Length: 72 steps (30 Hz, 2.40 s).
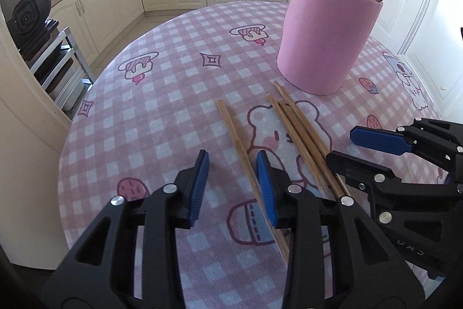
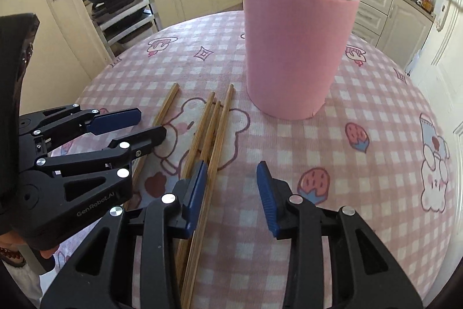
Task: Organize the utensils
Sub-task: 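Close the left tool on a chopstick while the right tool grasps another, then lift the held chopsticks upright above the pink cup with both tools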
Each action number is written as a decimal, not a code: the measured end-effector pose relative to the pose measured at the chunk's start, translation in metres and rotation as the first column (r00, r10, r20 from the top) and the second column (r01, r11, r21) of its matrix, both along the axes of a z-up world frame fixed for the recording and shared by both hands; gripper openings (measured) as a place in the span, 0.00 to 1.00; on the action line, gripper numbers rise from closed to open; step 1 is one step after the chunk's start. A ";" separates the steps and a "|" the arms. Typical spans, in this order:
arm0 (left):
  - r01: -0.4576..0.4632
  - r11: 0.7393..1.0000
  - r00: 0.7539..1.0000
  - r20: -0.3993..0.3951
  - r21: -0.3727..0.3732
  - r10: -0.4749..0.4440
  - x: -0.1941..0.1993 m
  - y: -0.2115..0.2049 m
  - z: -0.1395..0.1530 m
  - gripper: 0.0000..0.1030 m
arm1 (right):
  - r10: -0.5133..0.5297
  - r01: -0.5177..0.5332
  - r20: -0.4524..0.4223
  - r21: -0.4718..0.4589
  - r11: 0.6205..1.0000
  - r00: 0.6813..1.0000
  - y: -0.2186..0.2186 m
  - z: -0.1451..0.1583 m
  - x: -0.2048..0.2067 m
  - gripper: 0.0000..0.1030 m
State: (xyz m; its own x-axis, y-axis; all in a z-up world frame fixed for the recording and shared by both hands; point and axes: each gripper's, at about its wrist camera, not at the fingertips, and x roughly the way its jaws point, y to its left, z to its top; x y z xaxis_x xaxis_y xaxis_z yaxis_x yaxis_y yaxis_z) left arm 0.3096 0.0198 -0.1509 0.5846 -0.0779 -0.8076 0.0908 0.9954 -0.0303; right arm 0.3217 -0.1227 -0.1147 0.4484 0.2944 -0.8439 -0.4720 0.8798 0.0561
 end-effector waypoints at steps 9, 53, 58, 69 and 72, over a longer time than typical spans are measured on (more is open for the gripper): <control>0.021 1.000 0.999 -0.034 -0.015 -0.022 0.020 0.001 0.002 0.14 | 0.016 -0.019 -0.029 -0.100 0.995 0.999 0.024 -0.002 0.028 0.15; 0.131 0.980 0.886 0.461 -0.153 -0.046 -0.095 -0.012 0.195 0.06 | -0.109 -0.020 0.455 0.270 0.963 0.884 -0.035 0.188 -0.090 0.04; 0.134 0.977 0.873 0.487 -0.166 -0.037 -0.088 -0.019 0.208 0.06 | -0.149 -0.001 0.487 0.295 0.956 0.861 -0.049 0.203 -0.091 0.04; 0.146 0.976 0.825 0.564 -0.162 -0.029 -0.065 -0.037 0.244 0.06 | -0.211 0.032 0.564 0.310 0.950 0.798 -0.067 0.233 -0.074 0.04; 0.129 0.978 0.812 0.584 -0.162 -0.011 -0.054 -0.038 0.253 0.06 | -0.243 0.043 0.585 0.335 0.941 0.774 -0.073 0.241 -0.066 0.04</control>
